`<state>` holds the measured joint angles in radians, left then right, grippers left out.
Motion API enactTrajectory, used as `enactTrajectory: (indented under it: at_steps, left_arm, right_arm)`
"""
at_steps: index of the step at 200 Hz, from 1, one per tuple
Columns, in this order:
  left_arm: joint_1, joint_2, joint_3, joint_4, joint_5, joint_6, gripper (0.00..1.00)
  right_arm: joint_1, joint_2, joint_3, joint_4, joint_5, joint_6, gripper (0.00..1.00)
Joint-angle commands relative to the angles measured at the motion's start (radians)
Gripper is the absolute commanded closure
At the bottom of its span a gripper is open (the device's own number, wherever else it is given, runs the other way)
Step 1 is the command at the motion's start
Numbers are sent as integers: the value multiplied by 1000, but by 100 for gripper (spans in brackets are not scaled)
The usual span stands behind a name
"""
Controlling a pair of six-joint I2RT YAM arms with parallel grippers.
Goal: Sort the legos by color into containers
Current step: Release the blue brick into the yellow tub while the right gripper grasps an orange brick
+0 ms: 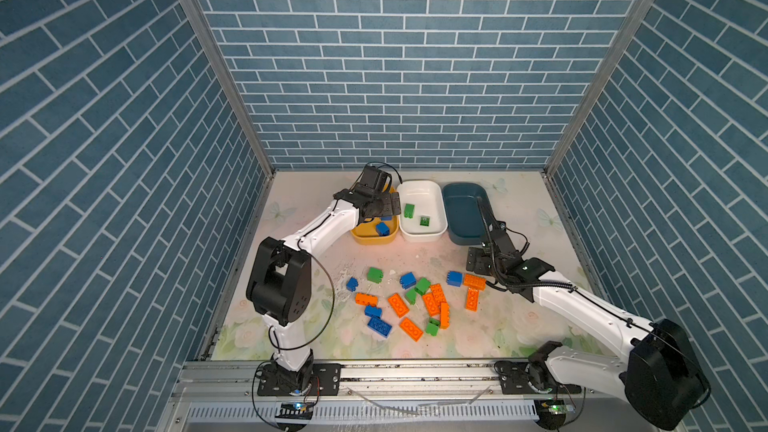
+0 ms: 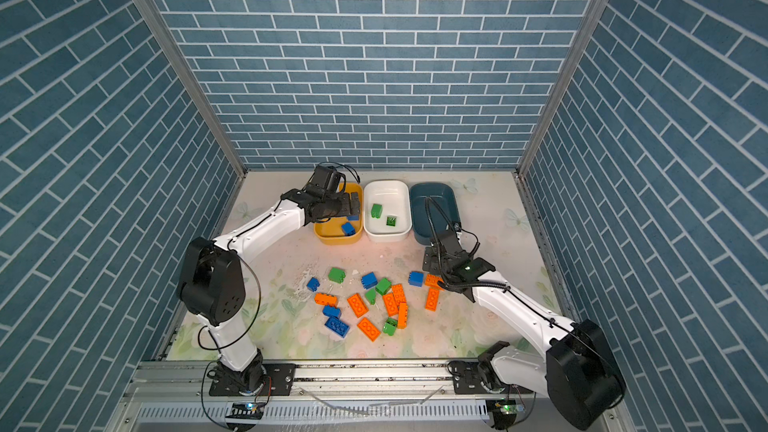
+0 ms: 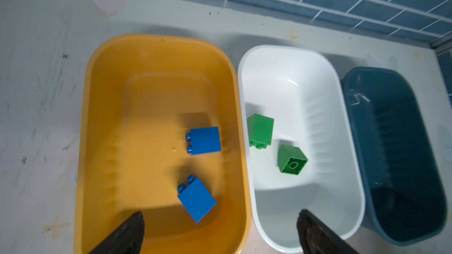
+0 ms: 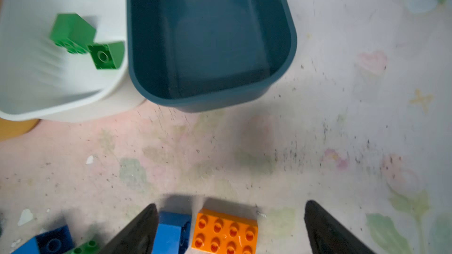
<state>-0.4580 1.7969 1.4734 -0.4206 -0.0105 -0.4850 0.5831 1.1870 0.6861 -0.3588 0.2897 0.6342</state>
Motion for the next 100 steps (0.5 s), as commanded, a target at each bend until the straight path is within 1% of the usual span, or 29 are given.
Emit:
enactTrajectory:
  at_steps: [1, 22, 35, 66, 100]
  left_arm:
    - [3, -25, -27, 19, 16, 4, 1]
    - [4, -38, -43, 23, -6, 0, 1]
    - [2, -40, -47, 25, 2, 5, 1]
    - [3, -39, -54, 21, 11, 6, 1]
    - [3, -46, -68, 14, 1, 3, 1]
  right_arm:
    - [-32, 34, -41, -70, -106, 67, 11]
    - [-48, 71, -47, -49, -178, 58, 14]
    - [-51, 102, -41, -43, -205, 53, 16]
    - [-50, 167, -24, -23, -215, 48, 19]
    - [-49, 189, -14, -19, -221, 37, 19]
